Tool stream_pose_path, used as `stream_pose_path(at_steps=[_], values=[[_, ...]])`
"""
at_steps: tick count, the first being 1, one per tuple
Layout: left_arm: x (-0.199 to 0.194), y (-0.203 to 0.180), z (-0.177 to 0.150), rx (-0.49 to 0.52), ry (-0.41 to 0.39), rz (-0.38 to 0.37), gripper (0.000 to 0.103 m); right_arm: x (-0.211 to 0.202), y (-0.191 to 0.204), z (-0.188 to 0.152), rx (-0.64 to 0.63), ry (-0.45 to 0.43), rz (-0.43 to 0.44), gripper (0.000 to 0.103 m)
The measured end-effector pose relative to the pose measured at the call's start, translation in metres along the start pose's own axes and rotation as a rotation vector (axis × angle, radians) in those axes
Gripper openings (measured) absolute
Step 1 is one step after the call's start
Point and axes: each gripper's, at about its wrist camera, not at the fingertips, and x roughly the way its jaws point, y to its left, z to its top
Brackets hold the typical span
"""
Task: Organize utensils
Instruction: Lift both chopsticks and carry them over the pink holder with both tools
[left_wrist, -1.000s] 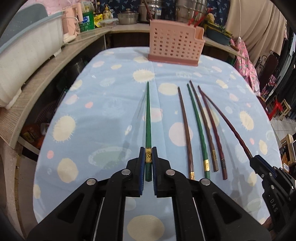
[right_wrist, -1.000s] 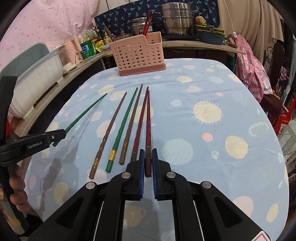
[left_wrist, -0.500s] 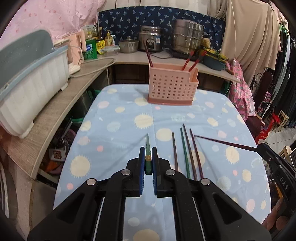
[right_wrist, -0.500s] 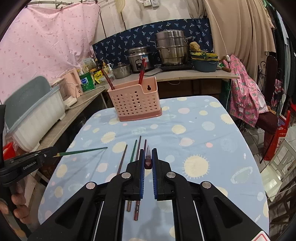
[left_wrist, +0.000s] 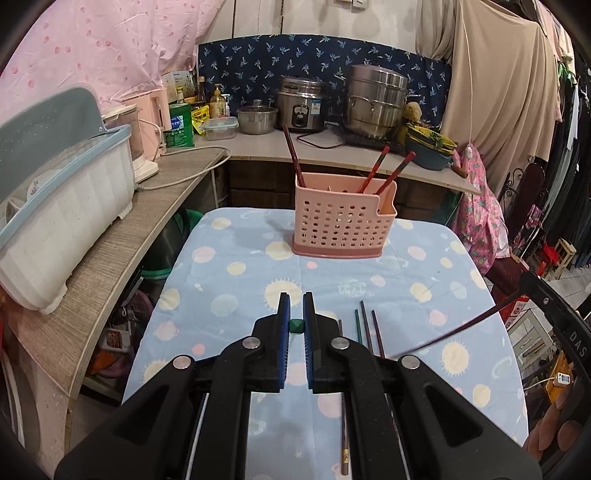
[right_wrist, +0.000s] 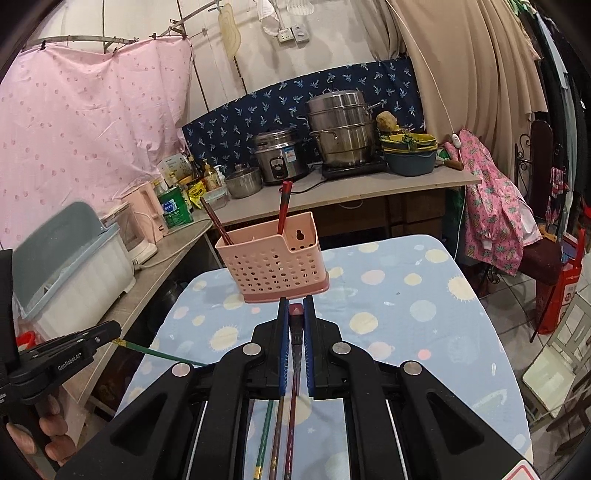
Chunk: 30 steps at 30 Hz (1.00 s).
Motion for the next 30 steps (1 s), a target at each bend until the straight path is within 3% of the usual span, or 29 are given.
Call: stream_pose_path(at_steps=[12, 20, 25, 30], values=[[0.011, 0.002, 0.076, -0.034, -0.07, -0.065, 0.007, 0.024, 0.004, 0.062, 0.024, -0.079, 0.061, 0.007], [0.007, -0.002, 0.162, -0.075, -0.223, -0.077, 0.007, 0.049, 0.017, 0.134, 0.053, -0.179, 0.118, 0.007], [0.01, -0.004, 0.205, -0.097, -0.323, -0.074, 0.007, 0.07, 0.025, 0.173, 0.067, -0.238, 0.135, 0.007], [0.03, -0.007, 0.233, -0.11, -0.374, -0.058, 0.007, 0.095, 0.027, 0.202, 0.082, -0.274, 0.143, 0.007]])
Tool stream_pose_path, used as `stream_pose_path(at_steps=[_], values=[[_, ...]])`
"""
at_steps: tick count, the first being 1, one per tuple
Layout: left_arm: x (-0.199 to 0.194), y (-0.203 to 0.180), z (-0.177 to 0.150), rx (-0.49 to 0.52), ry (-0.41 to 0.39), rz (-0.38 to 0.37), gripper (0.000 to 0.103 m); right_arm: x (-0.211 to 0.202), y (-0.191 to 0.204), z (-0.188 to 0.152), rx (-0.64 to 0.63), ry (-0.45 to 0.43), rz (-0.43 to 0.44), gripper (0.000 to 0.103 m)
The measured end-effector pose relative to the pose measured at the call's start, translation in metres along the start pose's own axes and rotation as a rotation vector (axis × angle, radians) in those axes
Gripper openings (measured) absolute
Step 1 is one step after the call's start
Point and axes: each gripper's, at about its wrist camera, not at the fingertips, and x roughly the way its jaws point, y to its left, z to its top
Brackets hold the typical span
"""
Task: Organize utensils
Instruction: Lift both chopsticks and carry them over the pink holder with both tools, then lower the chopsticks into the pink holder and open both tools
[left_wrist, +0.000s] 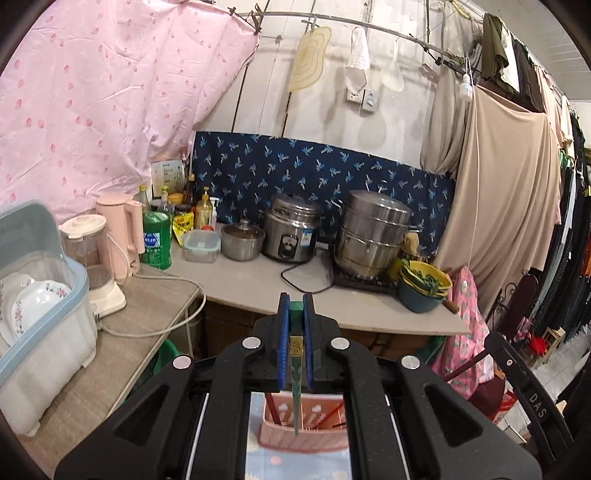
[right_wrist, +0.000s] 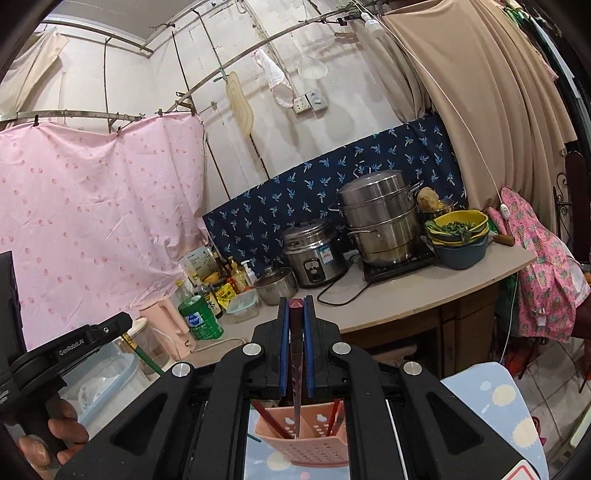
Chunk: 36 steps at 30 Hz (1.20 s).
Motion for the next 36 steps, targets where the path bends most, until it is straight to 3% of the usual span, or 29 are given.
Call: stream_pose_path(at_steps=[5, 17, 21, 23, 25, 36], values=[[0.032, 0.001, -0.003, 0.004, 0.015, 0.016, 0.007, 0.03, -0.005, -0.006, -0.011, 0.02, -0.029, 0.007], [0.092, 0.015, -0.061, 0.003, 0.129, 0.052, 0.007, 0.078, -0.03, -0.063, -0.015, 0.172, -0.067, 0.007], [0.094, 0.016, -0.068, 0.015, 0.135, 0.053, 0.007, 0.078, -0.029, -0.067, -0.024, 0.177, -0.073, 0.011], [0.092, 0.015, -0.072, 0.026, 0.14, 0.067, 0.01, 0.076, -0.029, -0.068, -0.021, 0.179, -0.071, 0.011], [0.089, 0.016, -0.073, 0.023, 0.146, 0.072, 0.02, 0.071, -0.028, -0.067, -0.019, 0.175, -0.069, 0.012], [0.041, 0.021, -0.091, 0.028, 0.162, 0.069, 0.032, 0.016, -0.021, -0.078, -0.034, 0.173, -0.043, 0.019]])
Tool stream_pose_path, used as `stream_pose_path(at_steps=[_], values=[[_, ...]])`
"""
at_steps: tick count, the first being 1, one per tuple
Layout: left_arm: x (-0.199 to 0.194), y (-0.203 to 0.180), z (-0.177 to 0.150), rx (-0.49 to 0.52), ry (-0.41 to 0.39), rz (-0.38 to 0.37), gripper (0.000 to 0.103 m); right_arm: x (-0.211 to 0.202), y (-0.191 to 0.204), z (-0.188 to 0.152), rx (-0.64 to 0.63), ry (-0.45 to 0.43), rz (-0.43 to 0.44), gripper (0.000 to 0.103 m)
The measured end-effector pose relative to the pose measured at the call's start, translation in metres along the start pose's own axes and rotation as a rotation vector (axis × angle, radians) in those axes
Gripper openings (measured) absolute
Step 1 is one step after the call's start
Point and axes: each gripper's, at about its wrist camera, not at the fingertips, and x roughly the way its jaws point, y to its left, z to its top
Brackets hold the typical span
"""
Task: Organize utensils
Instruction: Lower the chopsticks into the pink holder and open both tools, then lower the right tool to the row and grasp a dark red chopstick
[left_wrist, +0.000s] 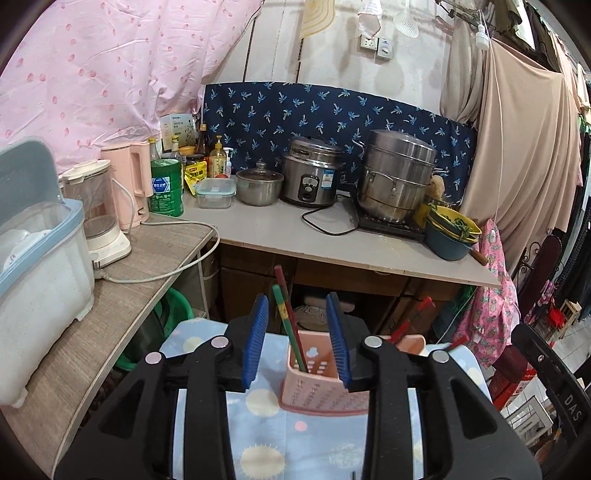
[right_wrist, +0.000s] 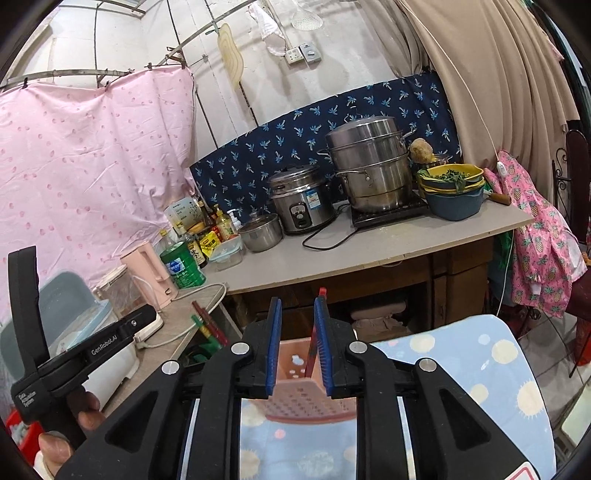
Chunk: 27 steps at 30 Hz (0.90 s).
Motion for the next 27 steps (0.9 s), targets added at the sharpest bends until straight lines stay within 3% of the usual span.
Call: stream_pose_path(at_steps=[13, 27], values=[[-0.072, 0.016, -0.091, 0.047, 0.097, 0.021, 0.037, -0.082, -0.007, -0.1, -0.05, 0.132, -0.034, 0.025], [-0.109, 0.031, -0.218, 0.099, 0.299, 0.015, 0.04, -0.127, -0.009, -0.25, -0.136, 0.402, -0.125, 0.026]])
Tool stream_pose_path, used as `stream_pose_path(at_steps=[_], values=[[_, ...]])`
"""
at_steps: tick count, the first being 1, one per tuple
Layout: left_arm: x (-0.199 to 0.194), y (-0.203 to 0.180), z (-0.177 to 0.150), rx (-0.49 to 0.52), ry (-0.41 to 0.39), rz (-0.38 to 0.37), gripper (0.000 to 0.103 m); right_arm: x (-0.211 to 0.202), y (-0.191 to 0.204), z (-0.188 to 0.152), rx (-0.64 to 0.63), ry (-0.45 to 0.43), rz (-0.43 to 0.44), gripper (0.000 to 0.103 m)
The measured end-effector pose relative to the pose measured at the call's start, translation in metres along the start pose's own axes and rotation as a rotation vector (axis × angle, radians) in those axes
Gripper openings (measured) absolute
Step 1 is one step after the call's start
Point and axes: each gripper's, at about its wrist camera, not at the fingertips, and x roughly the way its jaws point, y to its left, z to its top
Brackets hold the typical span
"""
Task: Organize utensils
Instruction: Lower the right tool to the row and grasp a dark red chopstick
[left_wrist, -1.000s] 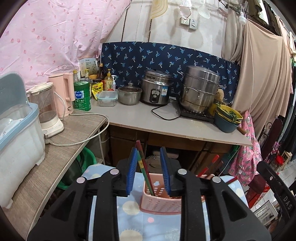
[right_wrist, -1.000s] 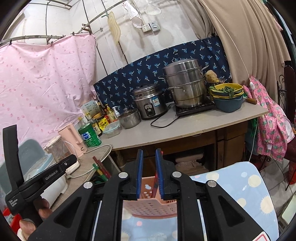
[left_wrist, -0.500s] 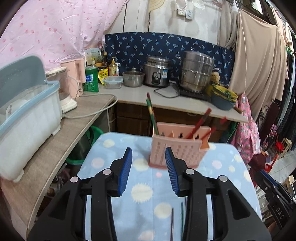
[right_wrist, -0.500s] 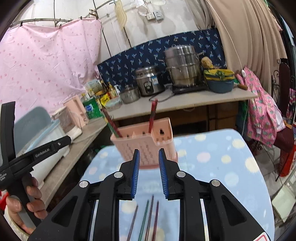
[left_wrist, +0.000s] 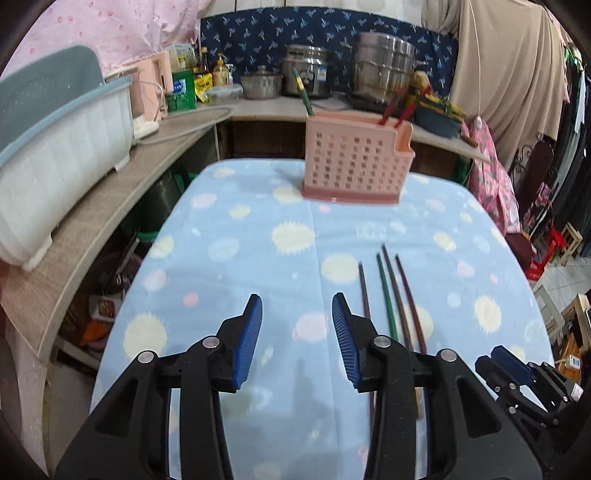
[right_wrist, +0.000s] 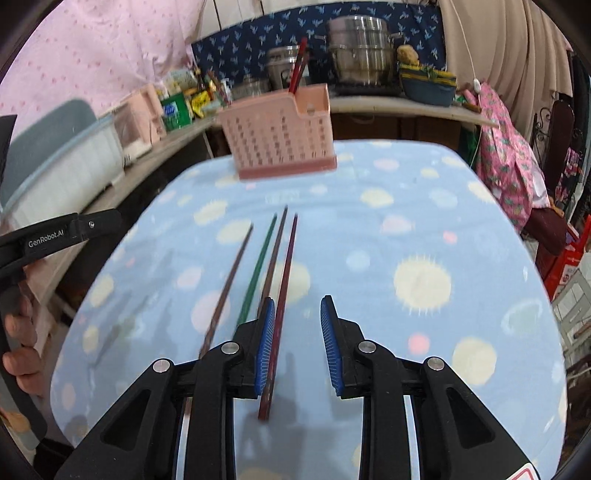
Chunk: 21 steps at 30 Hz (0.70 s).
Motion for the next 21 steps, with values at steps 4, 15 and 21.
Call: stream_pose_path(at_steps=[4, 15, 21], values=[[0.004, -0.001, -0.03, 0.0, 0.047, -0.002, 0.051, 0.008, 0.004, -0.026, 0.005, 0.051, 0.007, 0.026], [0.008, -0.013, -0.068, 0.04, 0.12, -0.023, 0.062, 0.021, 0.016, -0.048, -0.02, 0.099, 0.002, 0.026], [0.008, -0.022, -0.079, 0.067, 0.139, -0.04, 0.066, 0.026, 0.017, -0.051, -0.02, 0.103, -0.01, 0.022]])
